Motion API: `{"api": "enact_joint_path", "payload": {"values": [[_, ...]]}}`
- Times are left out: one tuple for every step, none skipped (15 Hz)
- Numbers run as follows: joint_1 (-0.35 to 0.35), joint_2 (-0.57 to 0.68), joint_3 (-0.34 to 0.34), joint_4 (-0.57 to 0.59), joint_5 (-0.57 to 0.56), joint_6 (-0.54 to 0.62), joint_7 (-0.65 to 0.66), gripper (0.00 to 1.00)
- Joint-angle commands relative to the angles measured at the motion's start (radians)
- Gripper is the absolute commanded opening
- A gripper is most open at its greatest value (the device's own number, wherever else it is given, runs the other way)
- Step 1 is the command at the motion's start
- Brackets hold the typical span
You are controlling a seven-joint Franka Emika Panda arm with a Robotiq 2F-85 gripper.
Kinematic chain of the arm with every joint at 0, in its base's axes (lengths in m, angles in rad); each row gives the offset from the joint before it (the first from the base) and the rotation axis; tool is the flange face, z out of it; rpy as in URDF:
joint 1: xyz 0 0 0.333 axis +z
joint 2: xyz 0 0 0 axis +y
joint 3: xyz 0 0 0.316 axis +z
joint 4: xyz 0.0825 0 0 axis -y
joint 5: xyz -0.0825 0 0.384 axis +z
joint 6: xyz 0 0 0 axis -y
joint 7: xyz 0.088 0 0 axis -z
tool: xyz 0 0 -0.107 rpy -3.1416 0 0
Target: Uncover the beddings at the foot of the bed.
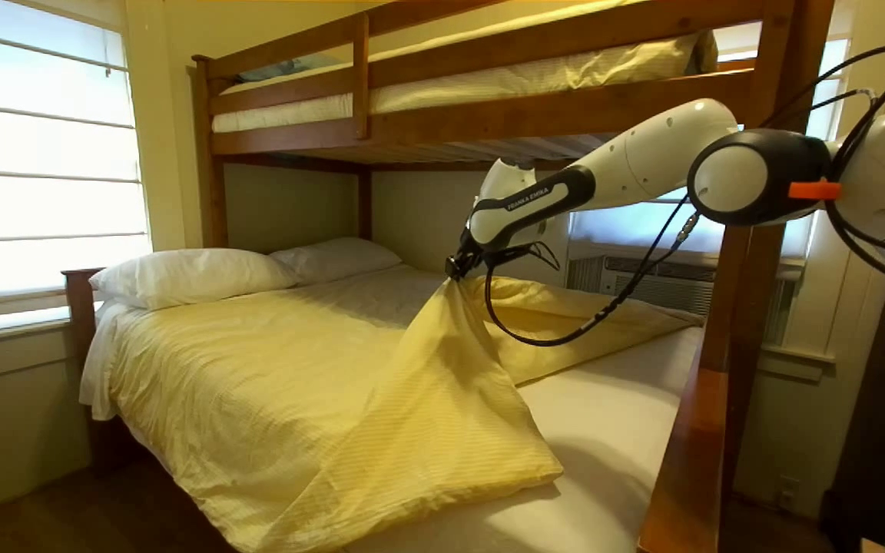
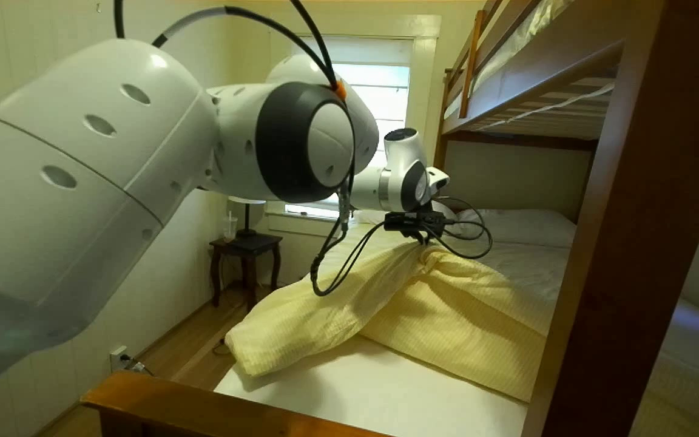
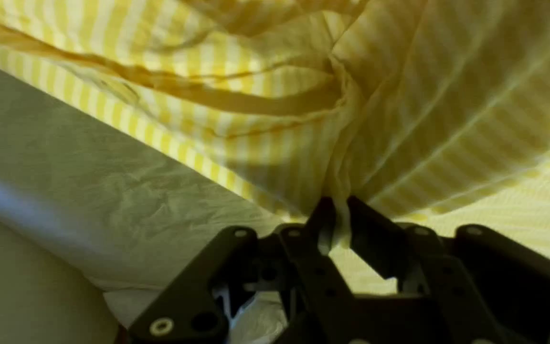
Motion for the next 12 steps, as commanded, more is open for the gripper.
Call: {"api": "enact_joint_path", "payload": {"values": [[-0.02, 0.13, -0.042, 0.235, 0.009, 0.023, 0.1, 0.03], [-0.025, 0.153, -0.057, 0.271, 0.005, 0.029, 0.122, 0.03], [-0.031, 0.173, -0.072, 0.308, 0.006, 0.019, 0.155, 0.03], [-0.037, 0.194, -0.086, 0.344, 0.007, 0.015, 0.184, 0.03], [-0.045, 0.217, -0.1, 0.381, 0.009, 0.006, 0.22, 0.03], [-0.049, 0.239, -0.11, 0.415, 0.016, -0.005, 0.261, 0.03], [-0.051, 0.266, -0.124, 0.448, 0.01, 0.018, 0.291, 0.38], [-0.046, 0.293, -0.141, 0.481, 0.0, 0.036, 0.322, 0.39], [-0.049, 0.311, -0.124, 0.518, 0.001, 0.012, 0.295, 0.45], [-0.05, 0.317, -0.111, 0.54, 0.003, -0.011, 0.268, 0.51], [-0.053, 0.29, -0.063, 0.513, 0.019, -0.051, 0.206, 0.57], [-0.051, 0.258, -0.016, 0.468, 0.044, -0.079, 0.155, 0.65]]}}
